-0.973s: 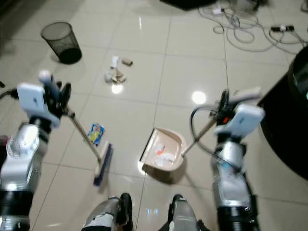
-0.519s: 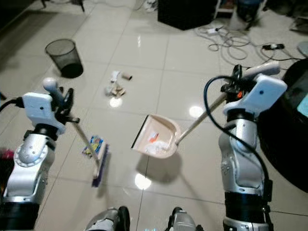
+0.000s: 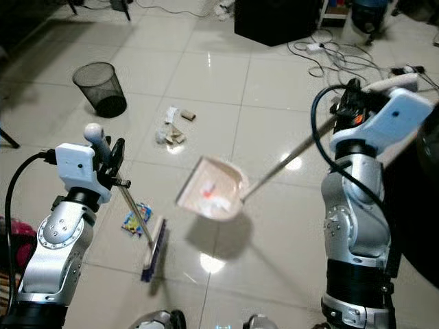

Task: Sweep floor

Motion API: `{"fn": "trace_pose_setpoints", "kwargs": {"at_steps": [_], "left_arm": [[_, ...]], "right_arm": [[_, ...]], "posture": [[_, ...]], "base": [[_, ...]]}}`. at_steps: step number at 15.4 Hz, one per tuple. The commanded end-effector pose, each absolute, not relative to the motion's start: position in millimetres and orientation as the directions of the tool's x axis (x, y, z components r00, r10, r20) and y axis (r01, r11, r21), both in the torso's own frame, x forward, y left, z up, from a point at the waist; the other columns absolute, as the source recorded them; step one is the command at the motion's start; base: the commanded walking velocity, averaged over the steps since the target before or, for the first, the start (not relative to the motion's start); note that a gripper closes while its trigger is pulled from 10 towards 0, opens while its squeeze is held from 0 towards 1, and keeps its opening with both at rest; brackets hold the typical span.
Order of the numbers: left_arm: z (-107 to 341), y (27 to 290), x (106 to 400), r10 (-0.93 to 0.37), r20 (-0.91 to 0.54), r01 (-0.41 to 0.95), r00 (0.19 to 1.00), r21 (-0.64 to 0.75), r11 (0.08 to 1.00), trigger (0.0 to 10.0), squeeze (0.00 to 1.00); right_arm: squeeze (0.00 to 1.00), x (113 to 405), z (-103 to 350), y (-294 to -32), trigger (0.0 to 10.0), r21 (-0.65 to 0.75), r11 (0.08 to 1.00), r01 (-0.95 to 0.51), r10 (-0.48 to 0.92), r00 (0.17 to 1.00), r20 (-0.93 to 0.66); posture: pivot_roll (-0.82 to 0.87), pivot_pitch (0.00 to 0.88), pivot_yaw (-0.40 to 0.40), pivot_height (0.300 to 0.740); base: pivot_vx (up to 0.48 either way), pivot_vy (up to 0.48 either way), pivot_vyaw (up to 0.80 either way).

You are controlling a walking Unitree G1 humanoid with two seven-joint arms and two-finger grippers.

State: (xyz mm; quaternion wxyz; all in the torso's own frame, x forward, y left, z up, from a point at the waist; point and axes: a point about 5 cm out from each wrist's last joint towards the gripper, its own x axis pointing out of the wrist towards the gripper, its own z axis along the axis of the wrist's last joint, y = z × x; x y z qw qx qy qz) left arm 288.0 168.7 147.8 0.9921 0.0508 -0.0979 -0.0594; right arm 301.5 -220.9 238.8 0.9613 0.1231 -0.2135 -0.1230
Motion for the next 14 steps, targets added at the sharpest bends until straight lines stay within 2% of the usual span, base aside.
{"fn": "trace_pose_setpoints", "kwargs": {"at_steps": [1, 4, 10, 14], "left_arm": [[161, 173, 289, -0.097, 0.238, 0.071, 0.966, 0.115, 0.991, 10.0, 0.0], [158, 176, 290, -0.08, 0.225, 0.058, 0.971, 0.102, 0.993, 10.0, 0.0], [156, 179, 289, -0.042, 0.219, 0.023, 0.975, 0.09, 0.996, 10.0, 0.0], [157, 181, 291, -0.032, 0.228, 0.009, 0.973, 0.103, 0.995, 10.0, 0.0]], "right_arm": [[0.0, 299, 255, -218, 10.0, 0.273, 0.95, 0.151, -0.261, 0.862, 0.435], [0.0, 302, 259, -211, 10.0, 0.24, 0.962, 0.128, -0.225, 0.871, 0.437], [0.0, 309, 262, -203, 10.0, 0.256, 0.962, 0.098, -0.202, 0.883, 0.423], [0.0, 310, 265, -204, 10.0, 0.317, 0.944, 0.088, -0.226, 0.875, 0.429]], "posture": [[0.0, 0.082, 0.065, 0.74], [0.0, 0.077, 0.053, 0.74], [0.01, 0.07, 0.03, 0.74], [0.01, 0.066, 0.033, 0.74]], "base": [[0.469, 0.0, 0.0], [0.467, 0.0, 0.0], [0.469, 0.0, 0.78], [0.469, 0.0, 0.0]]}}
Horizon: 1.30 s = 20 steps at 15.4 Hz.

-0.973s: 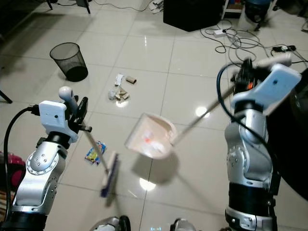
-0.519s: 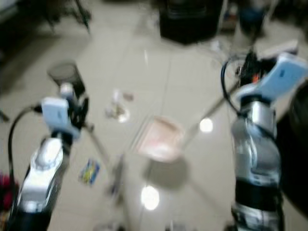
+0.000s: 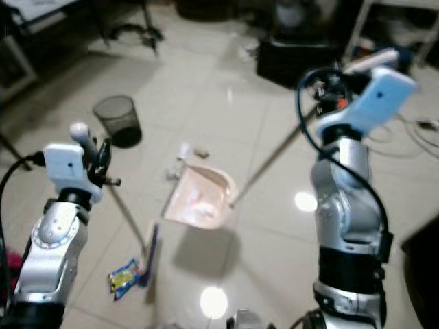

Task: Sweep floor

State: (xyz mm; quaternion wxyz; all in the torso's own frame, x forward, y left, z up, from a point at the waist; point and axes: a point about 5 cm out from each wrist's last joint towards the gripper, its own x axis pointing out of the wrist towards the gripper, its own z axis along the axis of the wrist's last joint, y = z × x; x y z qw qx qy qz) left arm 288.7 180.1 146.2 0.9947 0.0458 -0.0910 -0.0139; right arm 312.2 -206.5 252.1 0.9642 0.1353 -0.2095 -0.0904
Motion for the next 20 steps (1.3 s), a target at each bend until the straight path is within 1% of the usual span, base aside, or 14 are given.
{"fn": "trace_pose_setpoints", "kwargs": {"at_steps": [1, 6, 14, 20], "left_arm": [[157.3, 183.5, 291.5, -0.031, 0.229, 0.006, 0.973, 0.11, 0.994, 10.0, 0.0], [156.7, 183.2, 293.0, -0.036, 0.227, 0.008, 0.973, 0.126, 0.992, 10.0, 0.0], [150.7, 178.2, 293.0, -0.051, 0.209, 0.026, 0.977, 0.119, 0.993, 10.0, 0.0], [148.4, 177.9, 292.2, -0.047, 0.21, 0.022, 0.976, 0.118, 0.993, 10.0, 0.0]], "right_arm": [[0.0, 310.9, 266.1, -204.8, 10.0, 0.339, 0.936, 0.09, -0.24, 0.869, 0.433], [0.0, 311.6, 268.7, -210.8, 10.0, 0.401, 0.91, 0.103, -0.29, 0.851, 0.438], [0.0, 310.1, 270.6, -213.0, 10.0, 0.387, 0.916, 0.102, -0.285, 0.845, 0.452], [0.0, 310.4, 273.5, -212.9, 10.0, 0.382, 0.92, 0.092, -0.276, 0.842, 0.463]], "posture": [[0.01, 0.063, 0.037, 0.74], [0.0, 0.058, 0.047, 0.74], [-0.01, 0.04, 0.063, 0.74], [-0.01, 0.027, 0.058, 0.74]], "base": [[0.469, 0.0, 0.0], [0.469, 0.0, 0.0], [0.472, 0.0, 0.0], [0.472, 0.0, 0.0]]}}
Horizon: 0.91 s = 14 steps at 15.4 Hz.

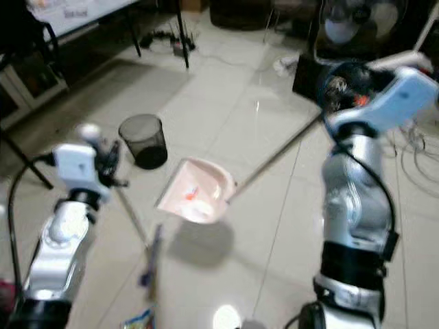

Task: Sweep floor

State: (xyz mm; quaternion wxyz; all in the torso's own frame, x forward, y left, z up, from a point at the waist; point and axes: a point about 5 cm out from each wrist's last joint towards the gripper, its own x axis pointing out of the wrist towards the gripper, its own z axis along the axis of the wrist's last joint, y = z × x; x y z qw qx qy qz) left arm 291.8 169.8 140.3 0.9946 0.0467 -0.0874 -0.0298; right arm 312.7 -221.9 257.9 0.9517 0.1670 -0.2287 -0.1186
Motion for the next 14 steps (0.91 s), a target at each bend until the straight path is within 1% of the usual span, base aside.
{"fn": "trace_pose_setpoints", "kwargs": {"at_steps": [1, 8, 14], "left_arm": [[148.0, 178.7, 292.5, -0.042, 0.21, 0.018, 0.977, 0.117, 0.993, 10.0, 0.0], [146.4, 181.0, 292.1, -0.029, 0.207, 0.005, 0.978, 0.116, 0.993, 10.0, 0.0], [147.1, 183.7, 292.4, -0.026, 0.208, -0.001, 0.978, 0.125, 0.992, 10.0, 0.0]], "right_arm": [[0.0, 310.7, 273.8, -212.1, 10.0, 0.383, 0.92, 0.088, -0.273, 0.842, 0.464], [0.0, 312.1, 274.7, -208.0, 10.0, 0.36, 0.93, 0.074, -0.247, 0.851, 0.463], [0.0, 312.6, 274.5, -206.3, 10.0, 0.367, 0.927, 0.072, -0.249, 0.852, 0.461]], "posture": [[-0.01, 0.026, 0.056, 0.74], [-0.01, 0.031, 0.052, 0.74], [-0.01, 0.037, 0.057, 0.74]], "base": [[0.472, 0.0, 0.0], [0.472, 0.0, 0.0], [0.472, 0.0, 0.76]]}}
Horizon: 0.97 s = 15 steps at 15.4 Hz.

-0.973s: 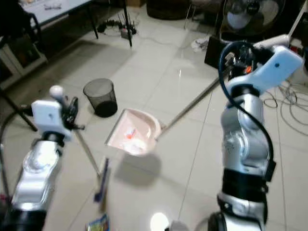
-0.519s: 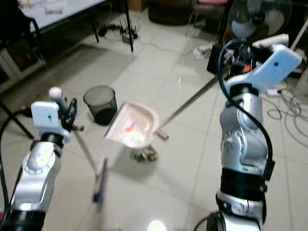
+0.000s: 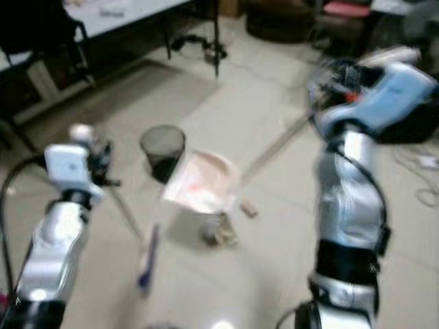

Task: Sweep floor

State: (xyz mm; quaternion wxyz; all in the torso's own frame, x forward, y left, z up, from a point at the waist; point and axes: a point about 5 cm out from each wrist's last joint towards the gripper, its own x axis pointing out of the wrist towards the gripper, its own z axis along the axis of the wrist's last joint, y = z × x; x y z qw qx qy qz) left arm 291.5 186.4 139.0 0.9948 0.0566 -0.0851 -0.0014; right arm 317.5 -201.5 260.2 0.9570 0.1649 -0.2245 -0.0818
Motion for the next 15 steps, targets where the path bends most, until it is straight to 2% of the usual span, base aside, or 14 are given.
{"fn": "trace_pose_setpoints", "kwargs": {"at_steps": [1, 3, 15], "left_arm": [[146.8, 183.7, 292.4, -0.027, 0.208, 0.0, 0.978, 0.128, 0.992, 10.0, 0.0], [146.8, 183.9, 292.6, -0.027, 0.208, 0.001, 0.978, 0.128, 0.992, 10.0, 0.0], [144.4, 181.4, 291.9, -0.045, 0.197, 0.017, 0.979, 0.143, 0.99, 10.0, 0.0]], "right_arm": [[0.0, 312.4, 274.3, -207.1, 10.0, 0.368, 0.927, 0.075, -0.251, 0.851, 0.46], [0.0, 312.3, 274.5, -207.5, 10.0, 0.368, 0.927, 0.077, -0.254, 0.851, 0.46], [0.0, 310.0, 270.9, -210.0, 10.0, 0.371, 0.923, 0.1, -0.275, 0.846, 0.457]], "posture": [[-0.01, 0.037, 0.058, 0.74], [-0.01, 0.039, 0.058, 0.74], [-0.01, 0.051, 0.066, 0.74]], "base": [[0.472, 0.0, 0.8], [0.472, 0.0, 0.8], [0.472, 0.0, 0.0]]}}
